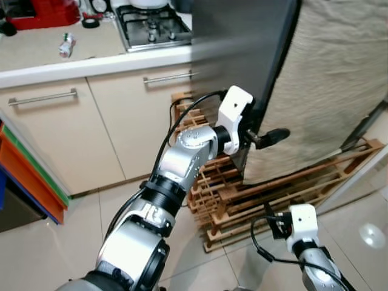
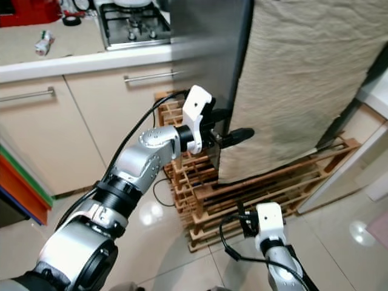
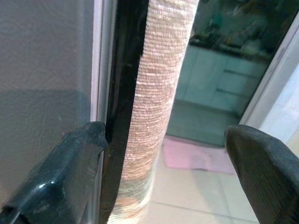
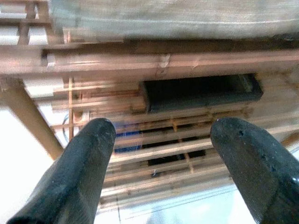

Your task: Restocking fridge

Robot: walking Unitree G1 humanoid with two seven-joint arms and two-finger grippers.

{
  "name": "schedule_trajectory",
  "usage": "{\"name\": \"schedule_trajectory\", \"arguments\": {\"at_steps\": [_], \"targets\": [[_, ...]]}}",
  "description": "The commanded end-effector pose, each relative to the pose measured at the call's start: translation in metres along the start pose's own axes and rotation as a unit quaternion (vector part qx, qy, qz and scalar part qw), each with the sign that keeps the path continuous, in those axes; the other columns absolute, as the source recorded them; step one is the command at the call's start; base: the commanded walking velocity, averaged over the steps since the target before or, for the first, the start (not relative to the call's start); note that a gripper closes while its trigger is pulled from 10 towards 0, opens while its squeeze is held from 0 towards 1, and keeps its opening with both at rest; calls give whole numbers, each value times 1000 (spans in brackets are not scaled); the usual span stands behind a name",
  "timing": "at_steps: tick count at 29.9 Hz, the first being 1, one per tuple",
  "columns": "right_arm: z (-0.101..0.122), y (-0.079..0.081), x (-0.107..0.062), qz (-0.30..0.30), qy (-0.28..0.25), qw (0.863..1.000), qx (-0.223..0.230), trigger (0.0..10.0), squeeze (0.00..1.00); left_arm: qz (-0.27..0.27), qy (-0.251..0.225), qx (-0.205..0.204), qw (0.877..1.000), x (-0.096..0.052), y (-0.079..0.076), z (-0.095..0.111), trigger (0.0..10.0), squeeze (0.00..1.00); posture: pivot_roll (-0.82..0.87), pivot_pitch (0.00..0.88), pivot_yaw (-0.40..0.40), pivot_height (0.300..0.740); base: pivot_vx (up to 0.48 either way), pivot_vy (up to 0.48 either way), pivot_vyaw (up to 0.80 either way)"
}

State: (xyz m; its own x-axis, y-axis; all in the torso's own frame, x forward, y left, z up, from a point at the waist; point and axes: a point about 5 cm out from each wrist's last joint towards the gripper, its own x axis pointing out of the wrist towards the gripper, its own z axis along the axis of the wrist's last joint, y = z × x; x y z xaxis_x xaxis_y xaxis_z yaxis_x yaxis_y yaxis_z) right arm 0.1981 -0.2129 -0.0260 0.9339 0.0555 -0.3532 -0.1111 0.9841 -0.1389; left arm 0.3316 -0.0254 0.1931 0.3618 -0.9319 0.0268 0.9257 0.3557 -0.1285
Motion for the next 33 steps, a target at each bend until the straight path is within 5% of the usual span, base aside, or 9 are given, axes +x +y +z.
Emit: {"name": "schedule_trajectory", "arguments": {"at_steps": [1,4,10,15,18,20,24,26,33], "targets": [[-15,-3,-6,2,38,999,-7,10000,0,-129,-65,-19,989,31,-53,20,10000,0,-125,0,1,732,0,0,0],[-38,-4,-17,9,101,995,-9,10000,0,-171,-91,-36,980,29,-62,28,10000,82,-119,0,2,732,0,0,0],[-70,-8,-41,7,186,982,-23,10000,0,-207,-104,-56,971,27,-70,34,10000,55,-119,0,1,732,0,0,0],[-71,-14,-46,-18,180,983,-13,10000,0,-200,-113,-60,971,26,-69,39,10000,39,-124,0,7,732,0,0,0],[-55,-13,-34,-22,114,993,-1,10000,0,-142,-116,-34,983,23,-56,39,10000,20,-128,0,8,732,0,0,0],[-26,-7,-21,-14,8,1000,0,10000,0,-33,-118,0,992,9,-28,34,10000,0,-125,0,3,732,0,0,0],[-18,-3,-19,-11,-26,1000,3,10000,0,21,-125,17,992,-5,-14,33,10000,0,-124,0,2,732,0,0,0],[-16,1,-23,-5,-45,999,5,10000,0,60,-139,19,988,-28,-4,37,10000,0,-116,0,-1,732,0,0,0],[-27,-5,-41,-20,-46,999,-5,10000,0,149,-150,63,975,-64,17,51,10000,0,-99,0,0,732,0,0,0]]}}
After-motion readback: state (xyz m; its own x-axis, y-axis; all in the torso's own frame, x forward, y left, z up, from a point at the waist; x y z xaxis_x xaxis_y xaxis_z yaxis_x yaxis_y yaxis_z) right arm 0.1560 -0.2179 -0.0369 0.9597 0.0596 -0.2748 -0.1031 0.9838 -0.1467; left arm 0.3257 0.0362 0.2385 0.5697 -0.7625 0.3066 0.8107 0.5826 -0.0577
